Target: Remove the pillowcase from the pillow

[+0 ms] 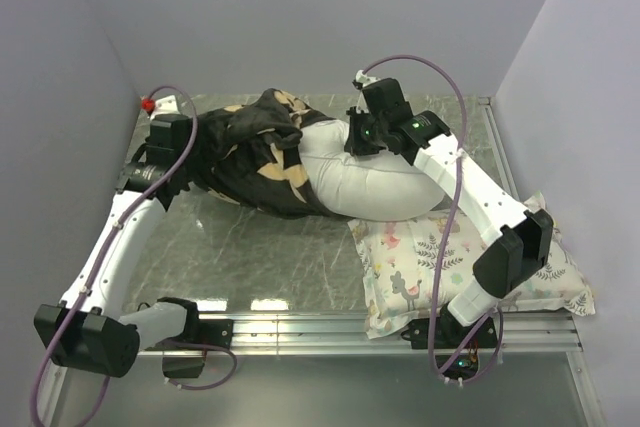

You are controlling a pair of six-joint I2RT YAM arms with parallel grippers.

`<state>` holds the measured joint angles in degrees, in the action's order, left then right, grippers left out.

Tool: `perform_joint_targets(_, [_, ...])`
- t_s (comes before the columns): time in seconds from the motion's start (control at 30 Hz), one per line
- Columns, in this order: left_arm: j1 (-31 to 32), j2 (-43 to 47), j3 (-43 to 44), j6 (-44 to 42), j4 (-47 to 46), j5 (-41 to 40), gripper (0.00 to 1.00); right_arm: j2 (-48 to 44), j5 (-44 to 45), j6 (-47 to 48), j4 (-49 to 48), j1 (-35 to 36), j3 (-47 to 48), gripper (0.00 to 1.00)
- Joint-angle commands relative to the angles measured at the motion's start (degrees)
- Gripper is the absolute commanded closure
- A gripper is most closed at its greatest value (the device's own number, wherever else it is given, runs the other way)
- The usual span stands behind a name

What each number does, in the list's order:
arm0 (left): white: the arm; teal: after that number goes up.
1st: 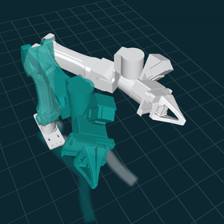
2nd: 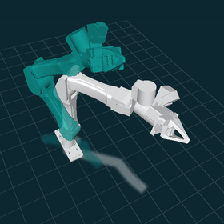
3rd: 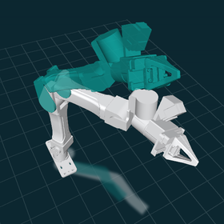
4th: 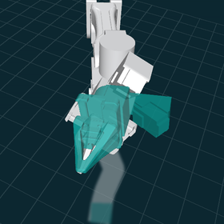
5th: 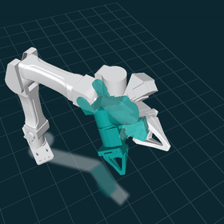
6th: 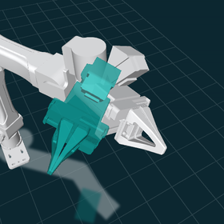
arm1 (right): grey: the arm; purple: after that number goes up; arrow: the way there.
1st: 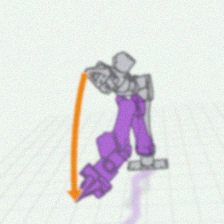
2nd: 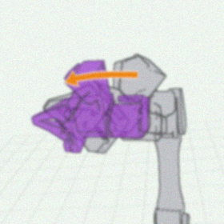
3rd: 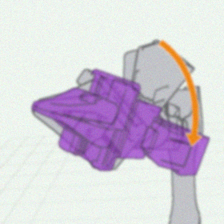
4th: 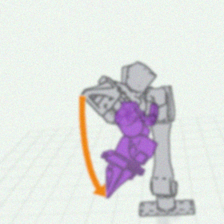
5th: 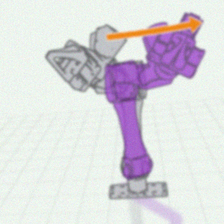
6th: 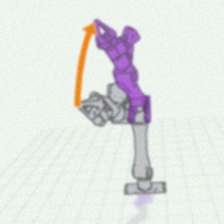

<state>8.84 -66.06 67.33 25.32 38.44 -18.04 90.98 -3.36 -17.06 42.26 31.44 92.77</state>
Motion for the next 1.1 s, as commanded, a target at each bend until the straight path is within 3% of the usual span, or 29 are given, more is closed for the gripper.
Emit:
perform_joint_targets(0.0, [5.2, 3.9, -0.6, 0.6, -4.8, 2.0, 0.34, 2.5, 1.8, -0.1, -3.5, -0.7, 2.2, 1.00])
perform_joint_targets(0.03, [7.5, 5.0, -1.1, 1.0, -5.3, 2.7, 0.26, 2.6, 1.5, -0.3, -4.1, -0.7, 1.8, 1.00])
perform_joint_targets(0.07, [8.6, 6.9, -1.5, 2.1, -5.2, 2.9, 0.25, 2.8, 1.3, -0.6, -4.4, -0.9, 1.7, 1.00])
perform_joint_targets(0.27, [17.2, 11.7, -7.6, 7.7, -8.6, 3.7, 0.23, 4.4, 0.9, -0.8, -4.1, -1.6, 3.0, 1.00])
perform_joint_targets(0.43, [21.6, 10.0, -16.9, 11.4, -13.9, 1.9, 0.23, 5.9, 0.7, -0.9, -3.3, -2.4, 4.5, 1.00])
perform_joint_targets(0.57, [23.0, 6.1, -22.1, 13.0, -20.7, 2.4, 0.23, 6.7, 0.5, -0.7, -3.4, -3.4, 4.6, 1.00])
perform_joint_targets(0.77, [23.1, 4.1, -30.0, 11.0, -40.5, 1.0, 0.23, 8.1, -0.2, -0.4, -4.1, -3.7, 4.7, 1.00])
perform_joint_targets(0.9, [23.1, 1.5, -30.2, 9.5, -48.6, -0.8, 0.24, 8.8, -0.3, -0.2, -4.2, -3.8, 4.6, 1.00])
perform_joint_targets(1.0, [23.2, -2.7, -28.7, 9.2, -50.2, -3.4, 0.36, 9.4, -0.7, 0.0, -4.1, -3.8, 5.0, 1.00])
perform_joint_targets(1.03, [23.1, -4.0, -28.4, 9.0, -50.6, -3.4, 0.53, 9.4, -0.8, 0.0, -4.1, -3.8, 5.3, 1.00])
perform_joint_targets(1.07, [23.2, -5.6, -27.4, 8.5, -50.5, -3.8, 0.62, 9.6, -0.9, 0.1, -4.0, -3.8, 5.5, 1.00])
